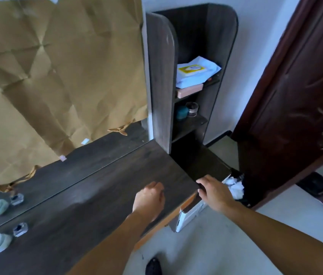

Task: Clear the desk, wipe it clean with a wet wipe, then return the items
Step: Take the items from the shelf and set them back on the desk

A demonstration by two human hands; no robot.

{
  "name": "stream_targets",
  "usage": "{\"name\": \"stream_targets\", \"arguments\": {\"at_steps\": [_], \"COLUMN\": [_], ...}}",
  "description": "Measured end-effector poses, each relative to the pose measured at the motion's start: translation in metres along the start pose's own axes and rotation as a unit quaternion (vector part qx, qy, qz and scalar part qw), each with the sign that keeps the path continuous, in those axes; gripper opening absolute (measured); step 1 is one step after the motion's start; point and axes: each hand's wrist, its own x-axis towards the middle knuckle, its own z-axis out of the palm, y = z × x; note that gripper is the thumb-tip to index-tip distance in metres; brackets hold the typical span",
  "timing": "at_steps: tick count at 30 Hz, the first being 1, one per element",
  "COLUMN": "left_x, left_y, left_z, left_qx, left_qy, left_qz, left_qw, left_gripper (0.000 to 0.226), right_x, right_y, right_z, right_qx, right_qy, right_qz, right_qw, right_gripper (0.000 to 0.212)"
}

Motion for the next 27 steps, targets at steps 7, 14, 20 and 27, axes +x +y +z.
{"name": "stream_targets", "arguments": {"at_steps": [7, 14, 20, 27], "left_x": [0.093, 0.21, 0.29, 0.359], "left_y": [0.045, 0.078, 0.091, 0.1], "left_z": [0.026, 0.029, 0.031, 0.049], "left_qx": [-0.012, 0.002, 0.059, 0.072], "left_qy": [-0.014, -0.045, -0.048, -0.057], "left_qz": [0.06, 0.048, 0.011, -0.085], "left_qw": [0.998, 0.998, 0.997, 0.992], "left_gripper": [0.021, 0.026, 0.035, 0.066], "right_x": [0.04, 0.108, 0.155, 0.21], "right_y": [0.066, 0.108, 0.136, 0.18], "right_z": [-0.025, -0.056, -0.073, -0.08], "right_qx": [0.011, 0.015, 0.024, 0.012], "right_qy": [0.006, 0.028, 0.045, 0.026], "right_qz": [0.029, 0.029, 0.004, -0.088], "right_qw": [1.0, 0.999, 0.999, 0.996], "right_gripper": [0.037, 0.037, 0.035, 0.033]}}
